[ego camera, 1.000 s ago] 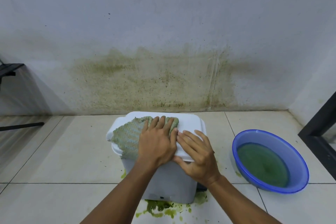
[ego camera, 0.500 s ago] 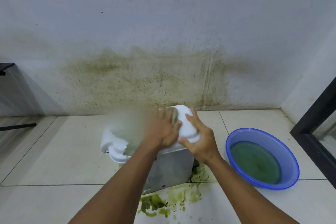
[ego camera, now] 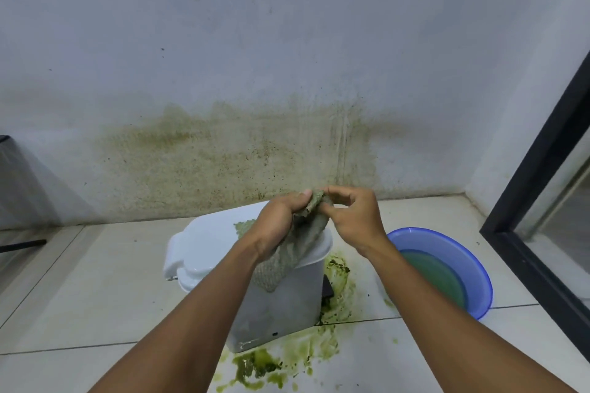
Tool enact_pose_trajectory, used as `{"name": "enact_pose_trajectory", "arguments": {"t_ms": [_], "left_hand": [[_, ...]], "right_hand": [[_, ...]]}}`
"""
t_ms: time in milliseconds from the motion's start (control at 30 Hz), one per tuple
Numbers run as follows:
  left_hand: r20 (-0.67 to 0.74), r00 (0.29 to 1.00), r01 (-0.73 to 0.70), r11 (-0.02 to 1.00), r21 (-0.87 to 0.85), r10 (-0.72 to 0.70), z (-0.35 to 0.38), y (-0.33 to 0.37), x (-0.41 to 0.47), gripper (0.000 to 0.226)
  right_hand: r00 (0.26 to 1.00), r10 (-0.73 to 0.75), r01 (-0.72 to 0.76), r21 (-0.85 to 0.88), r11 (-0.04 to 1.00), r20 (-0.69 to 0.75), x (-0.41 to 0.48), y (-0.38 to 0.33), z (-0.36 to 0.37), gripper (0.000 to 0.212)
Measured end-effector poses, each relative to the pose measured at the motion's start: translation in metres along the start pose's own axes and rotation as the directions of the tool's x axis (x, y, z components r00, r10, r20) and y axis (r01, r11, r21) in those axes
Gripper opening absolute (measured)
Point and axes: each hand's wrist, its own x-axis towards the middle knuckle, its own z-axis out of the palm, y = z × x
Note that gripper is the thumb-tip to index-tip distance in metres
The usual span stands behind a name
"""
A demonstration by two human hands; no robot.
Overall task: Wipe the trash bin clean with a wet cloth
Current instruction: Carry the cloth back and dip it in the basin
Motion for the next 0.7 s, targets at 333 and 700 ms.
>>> {"name": "enact_pose_trajectory", "arguments": {"t_ms": [333,700], "left_hand": [[0.105,0.922,-0.337,0.64,0.691,0.372,0.032,0.096,-0.013,0.02],[0.158,0.985,-0.147,0.846,0.512,0.076,0.071,0.099,0.016,0.033]], "right_hand": [[0.998,-0.056,0.056,-0.141,0.988,0.001,0.024,-0.077,-0.054,0.022],[0.891,0.342,-0.387,0.105,0.916,0.3,-0.005,-0.044,-0.112,0.025]]}}
